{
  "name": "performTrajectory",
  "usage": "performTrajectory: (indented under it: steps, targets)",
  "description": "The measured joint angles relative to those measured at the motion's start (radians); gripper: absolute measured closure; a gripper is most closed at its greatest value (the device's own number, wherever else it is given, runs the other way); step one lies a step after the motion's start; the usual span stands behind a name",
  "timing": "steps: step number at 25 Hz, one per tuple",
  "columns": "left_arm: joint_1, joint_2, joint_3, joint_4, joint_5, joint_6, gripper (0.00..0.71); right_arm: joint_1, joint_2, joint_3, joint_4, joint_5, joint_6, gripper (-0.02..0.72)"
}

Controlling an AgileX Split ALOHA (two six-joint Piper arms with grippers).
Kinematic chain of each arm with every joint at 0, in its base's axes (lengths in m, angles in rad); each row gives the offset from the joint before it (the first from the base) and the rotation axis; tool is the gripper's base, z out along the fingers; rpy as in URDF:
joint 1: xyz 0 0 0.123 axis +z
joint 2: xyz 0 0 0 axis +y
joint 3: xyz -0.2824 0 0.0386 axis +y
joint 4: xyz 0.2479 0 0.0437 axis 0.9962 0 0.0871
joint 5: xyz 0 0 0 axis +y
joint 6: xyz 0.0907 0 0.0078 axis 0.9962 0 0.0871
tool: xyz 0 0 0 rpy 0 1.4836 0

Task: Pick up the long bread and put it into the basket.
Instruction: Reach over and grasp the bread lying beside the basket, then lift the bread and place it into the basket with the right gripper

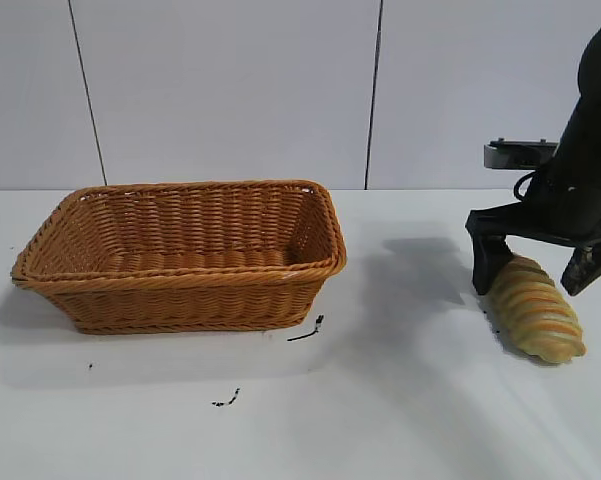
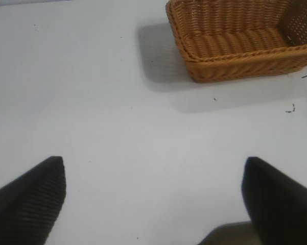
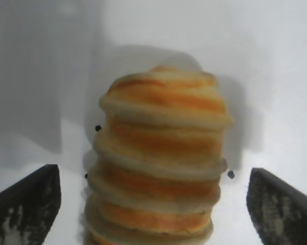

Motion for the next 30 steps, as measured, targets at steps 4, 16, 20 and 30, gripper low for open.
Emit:
performTrajectory:
  steps: [4,16,20,30]
  targets:
    - [0.0,0.0,0.0,0.0,0.0,0.0,0.014,0.0,0.0,0.0,0.0,0.001,-0.001,0.094]
    - [0.0,0.0,0.0,0.0,0.0,0.0,0.014,0.0,-0.107,-0.002,0.003,0.033,-0.007,0.538]
    - [0.0,0.0,0.0,0.0,0.0,0.0,0.014,0.0,-0.183,-0.087,0.003,0.162,-0.008,0.549]
    - [0.0,0.0,0.0,0.0,0.0,0.0,0.014,0.073,-0.131,-0.503,-0.02,0.516,-0.009,0.56]
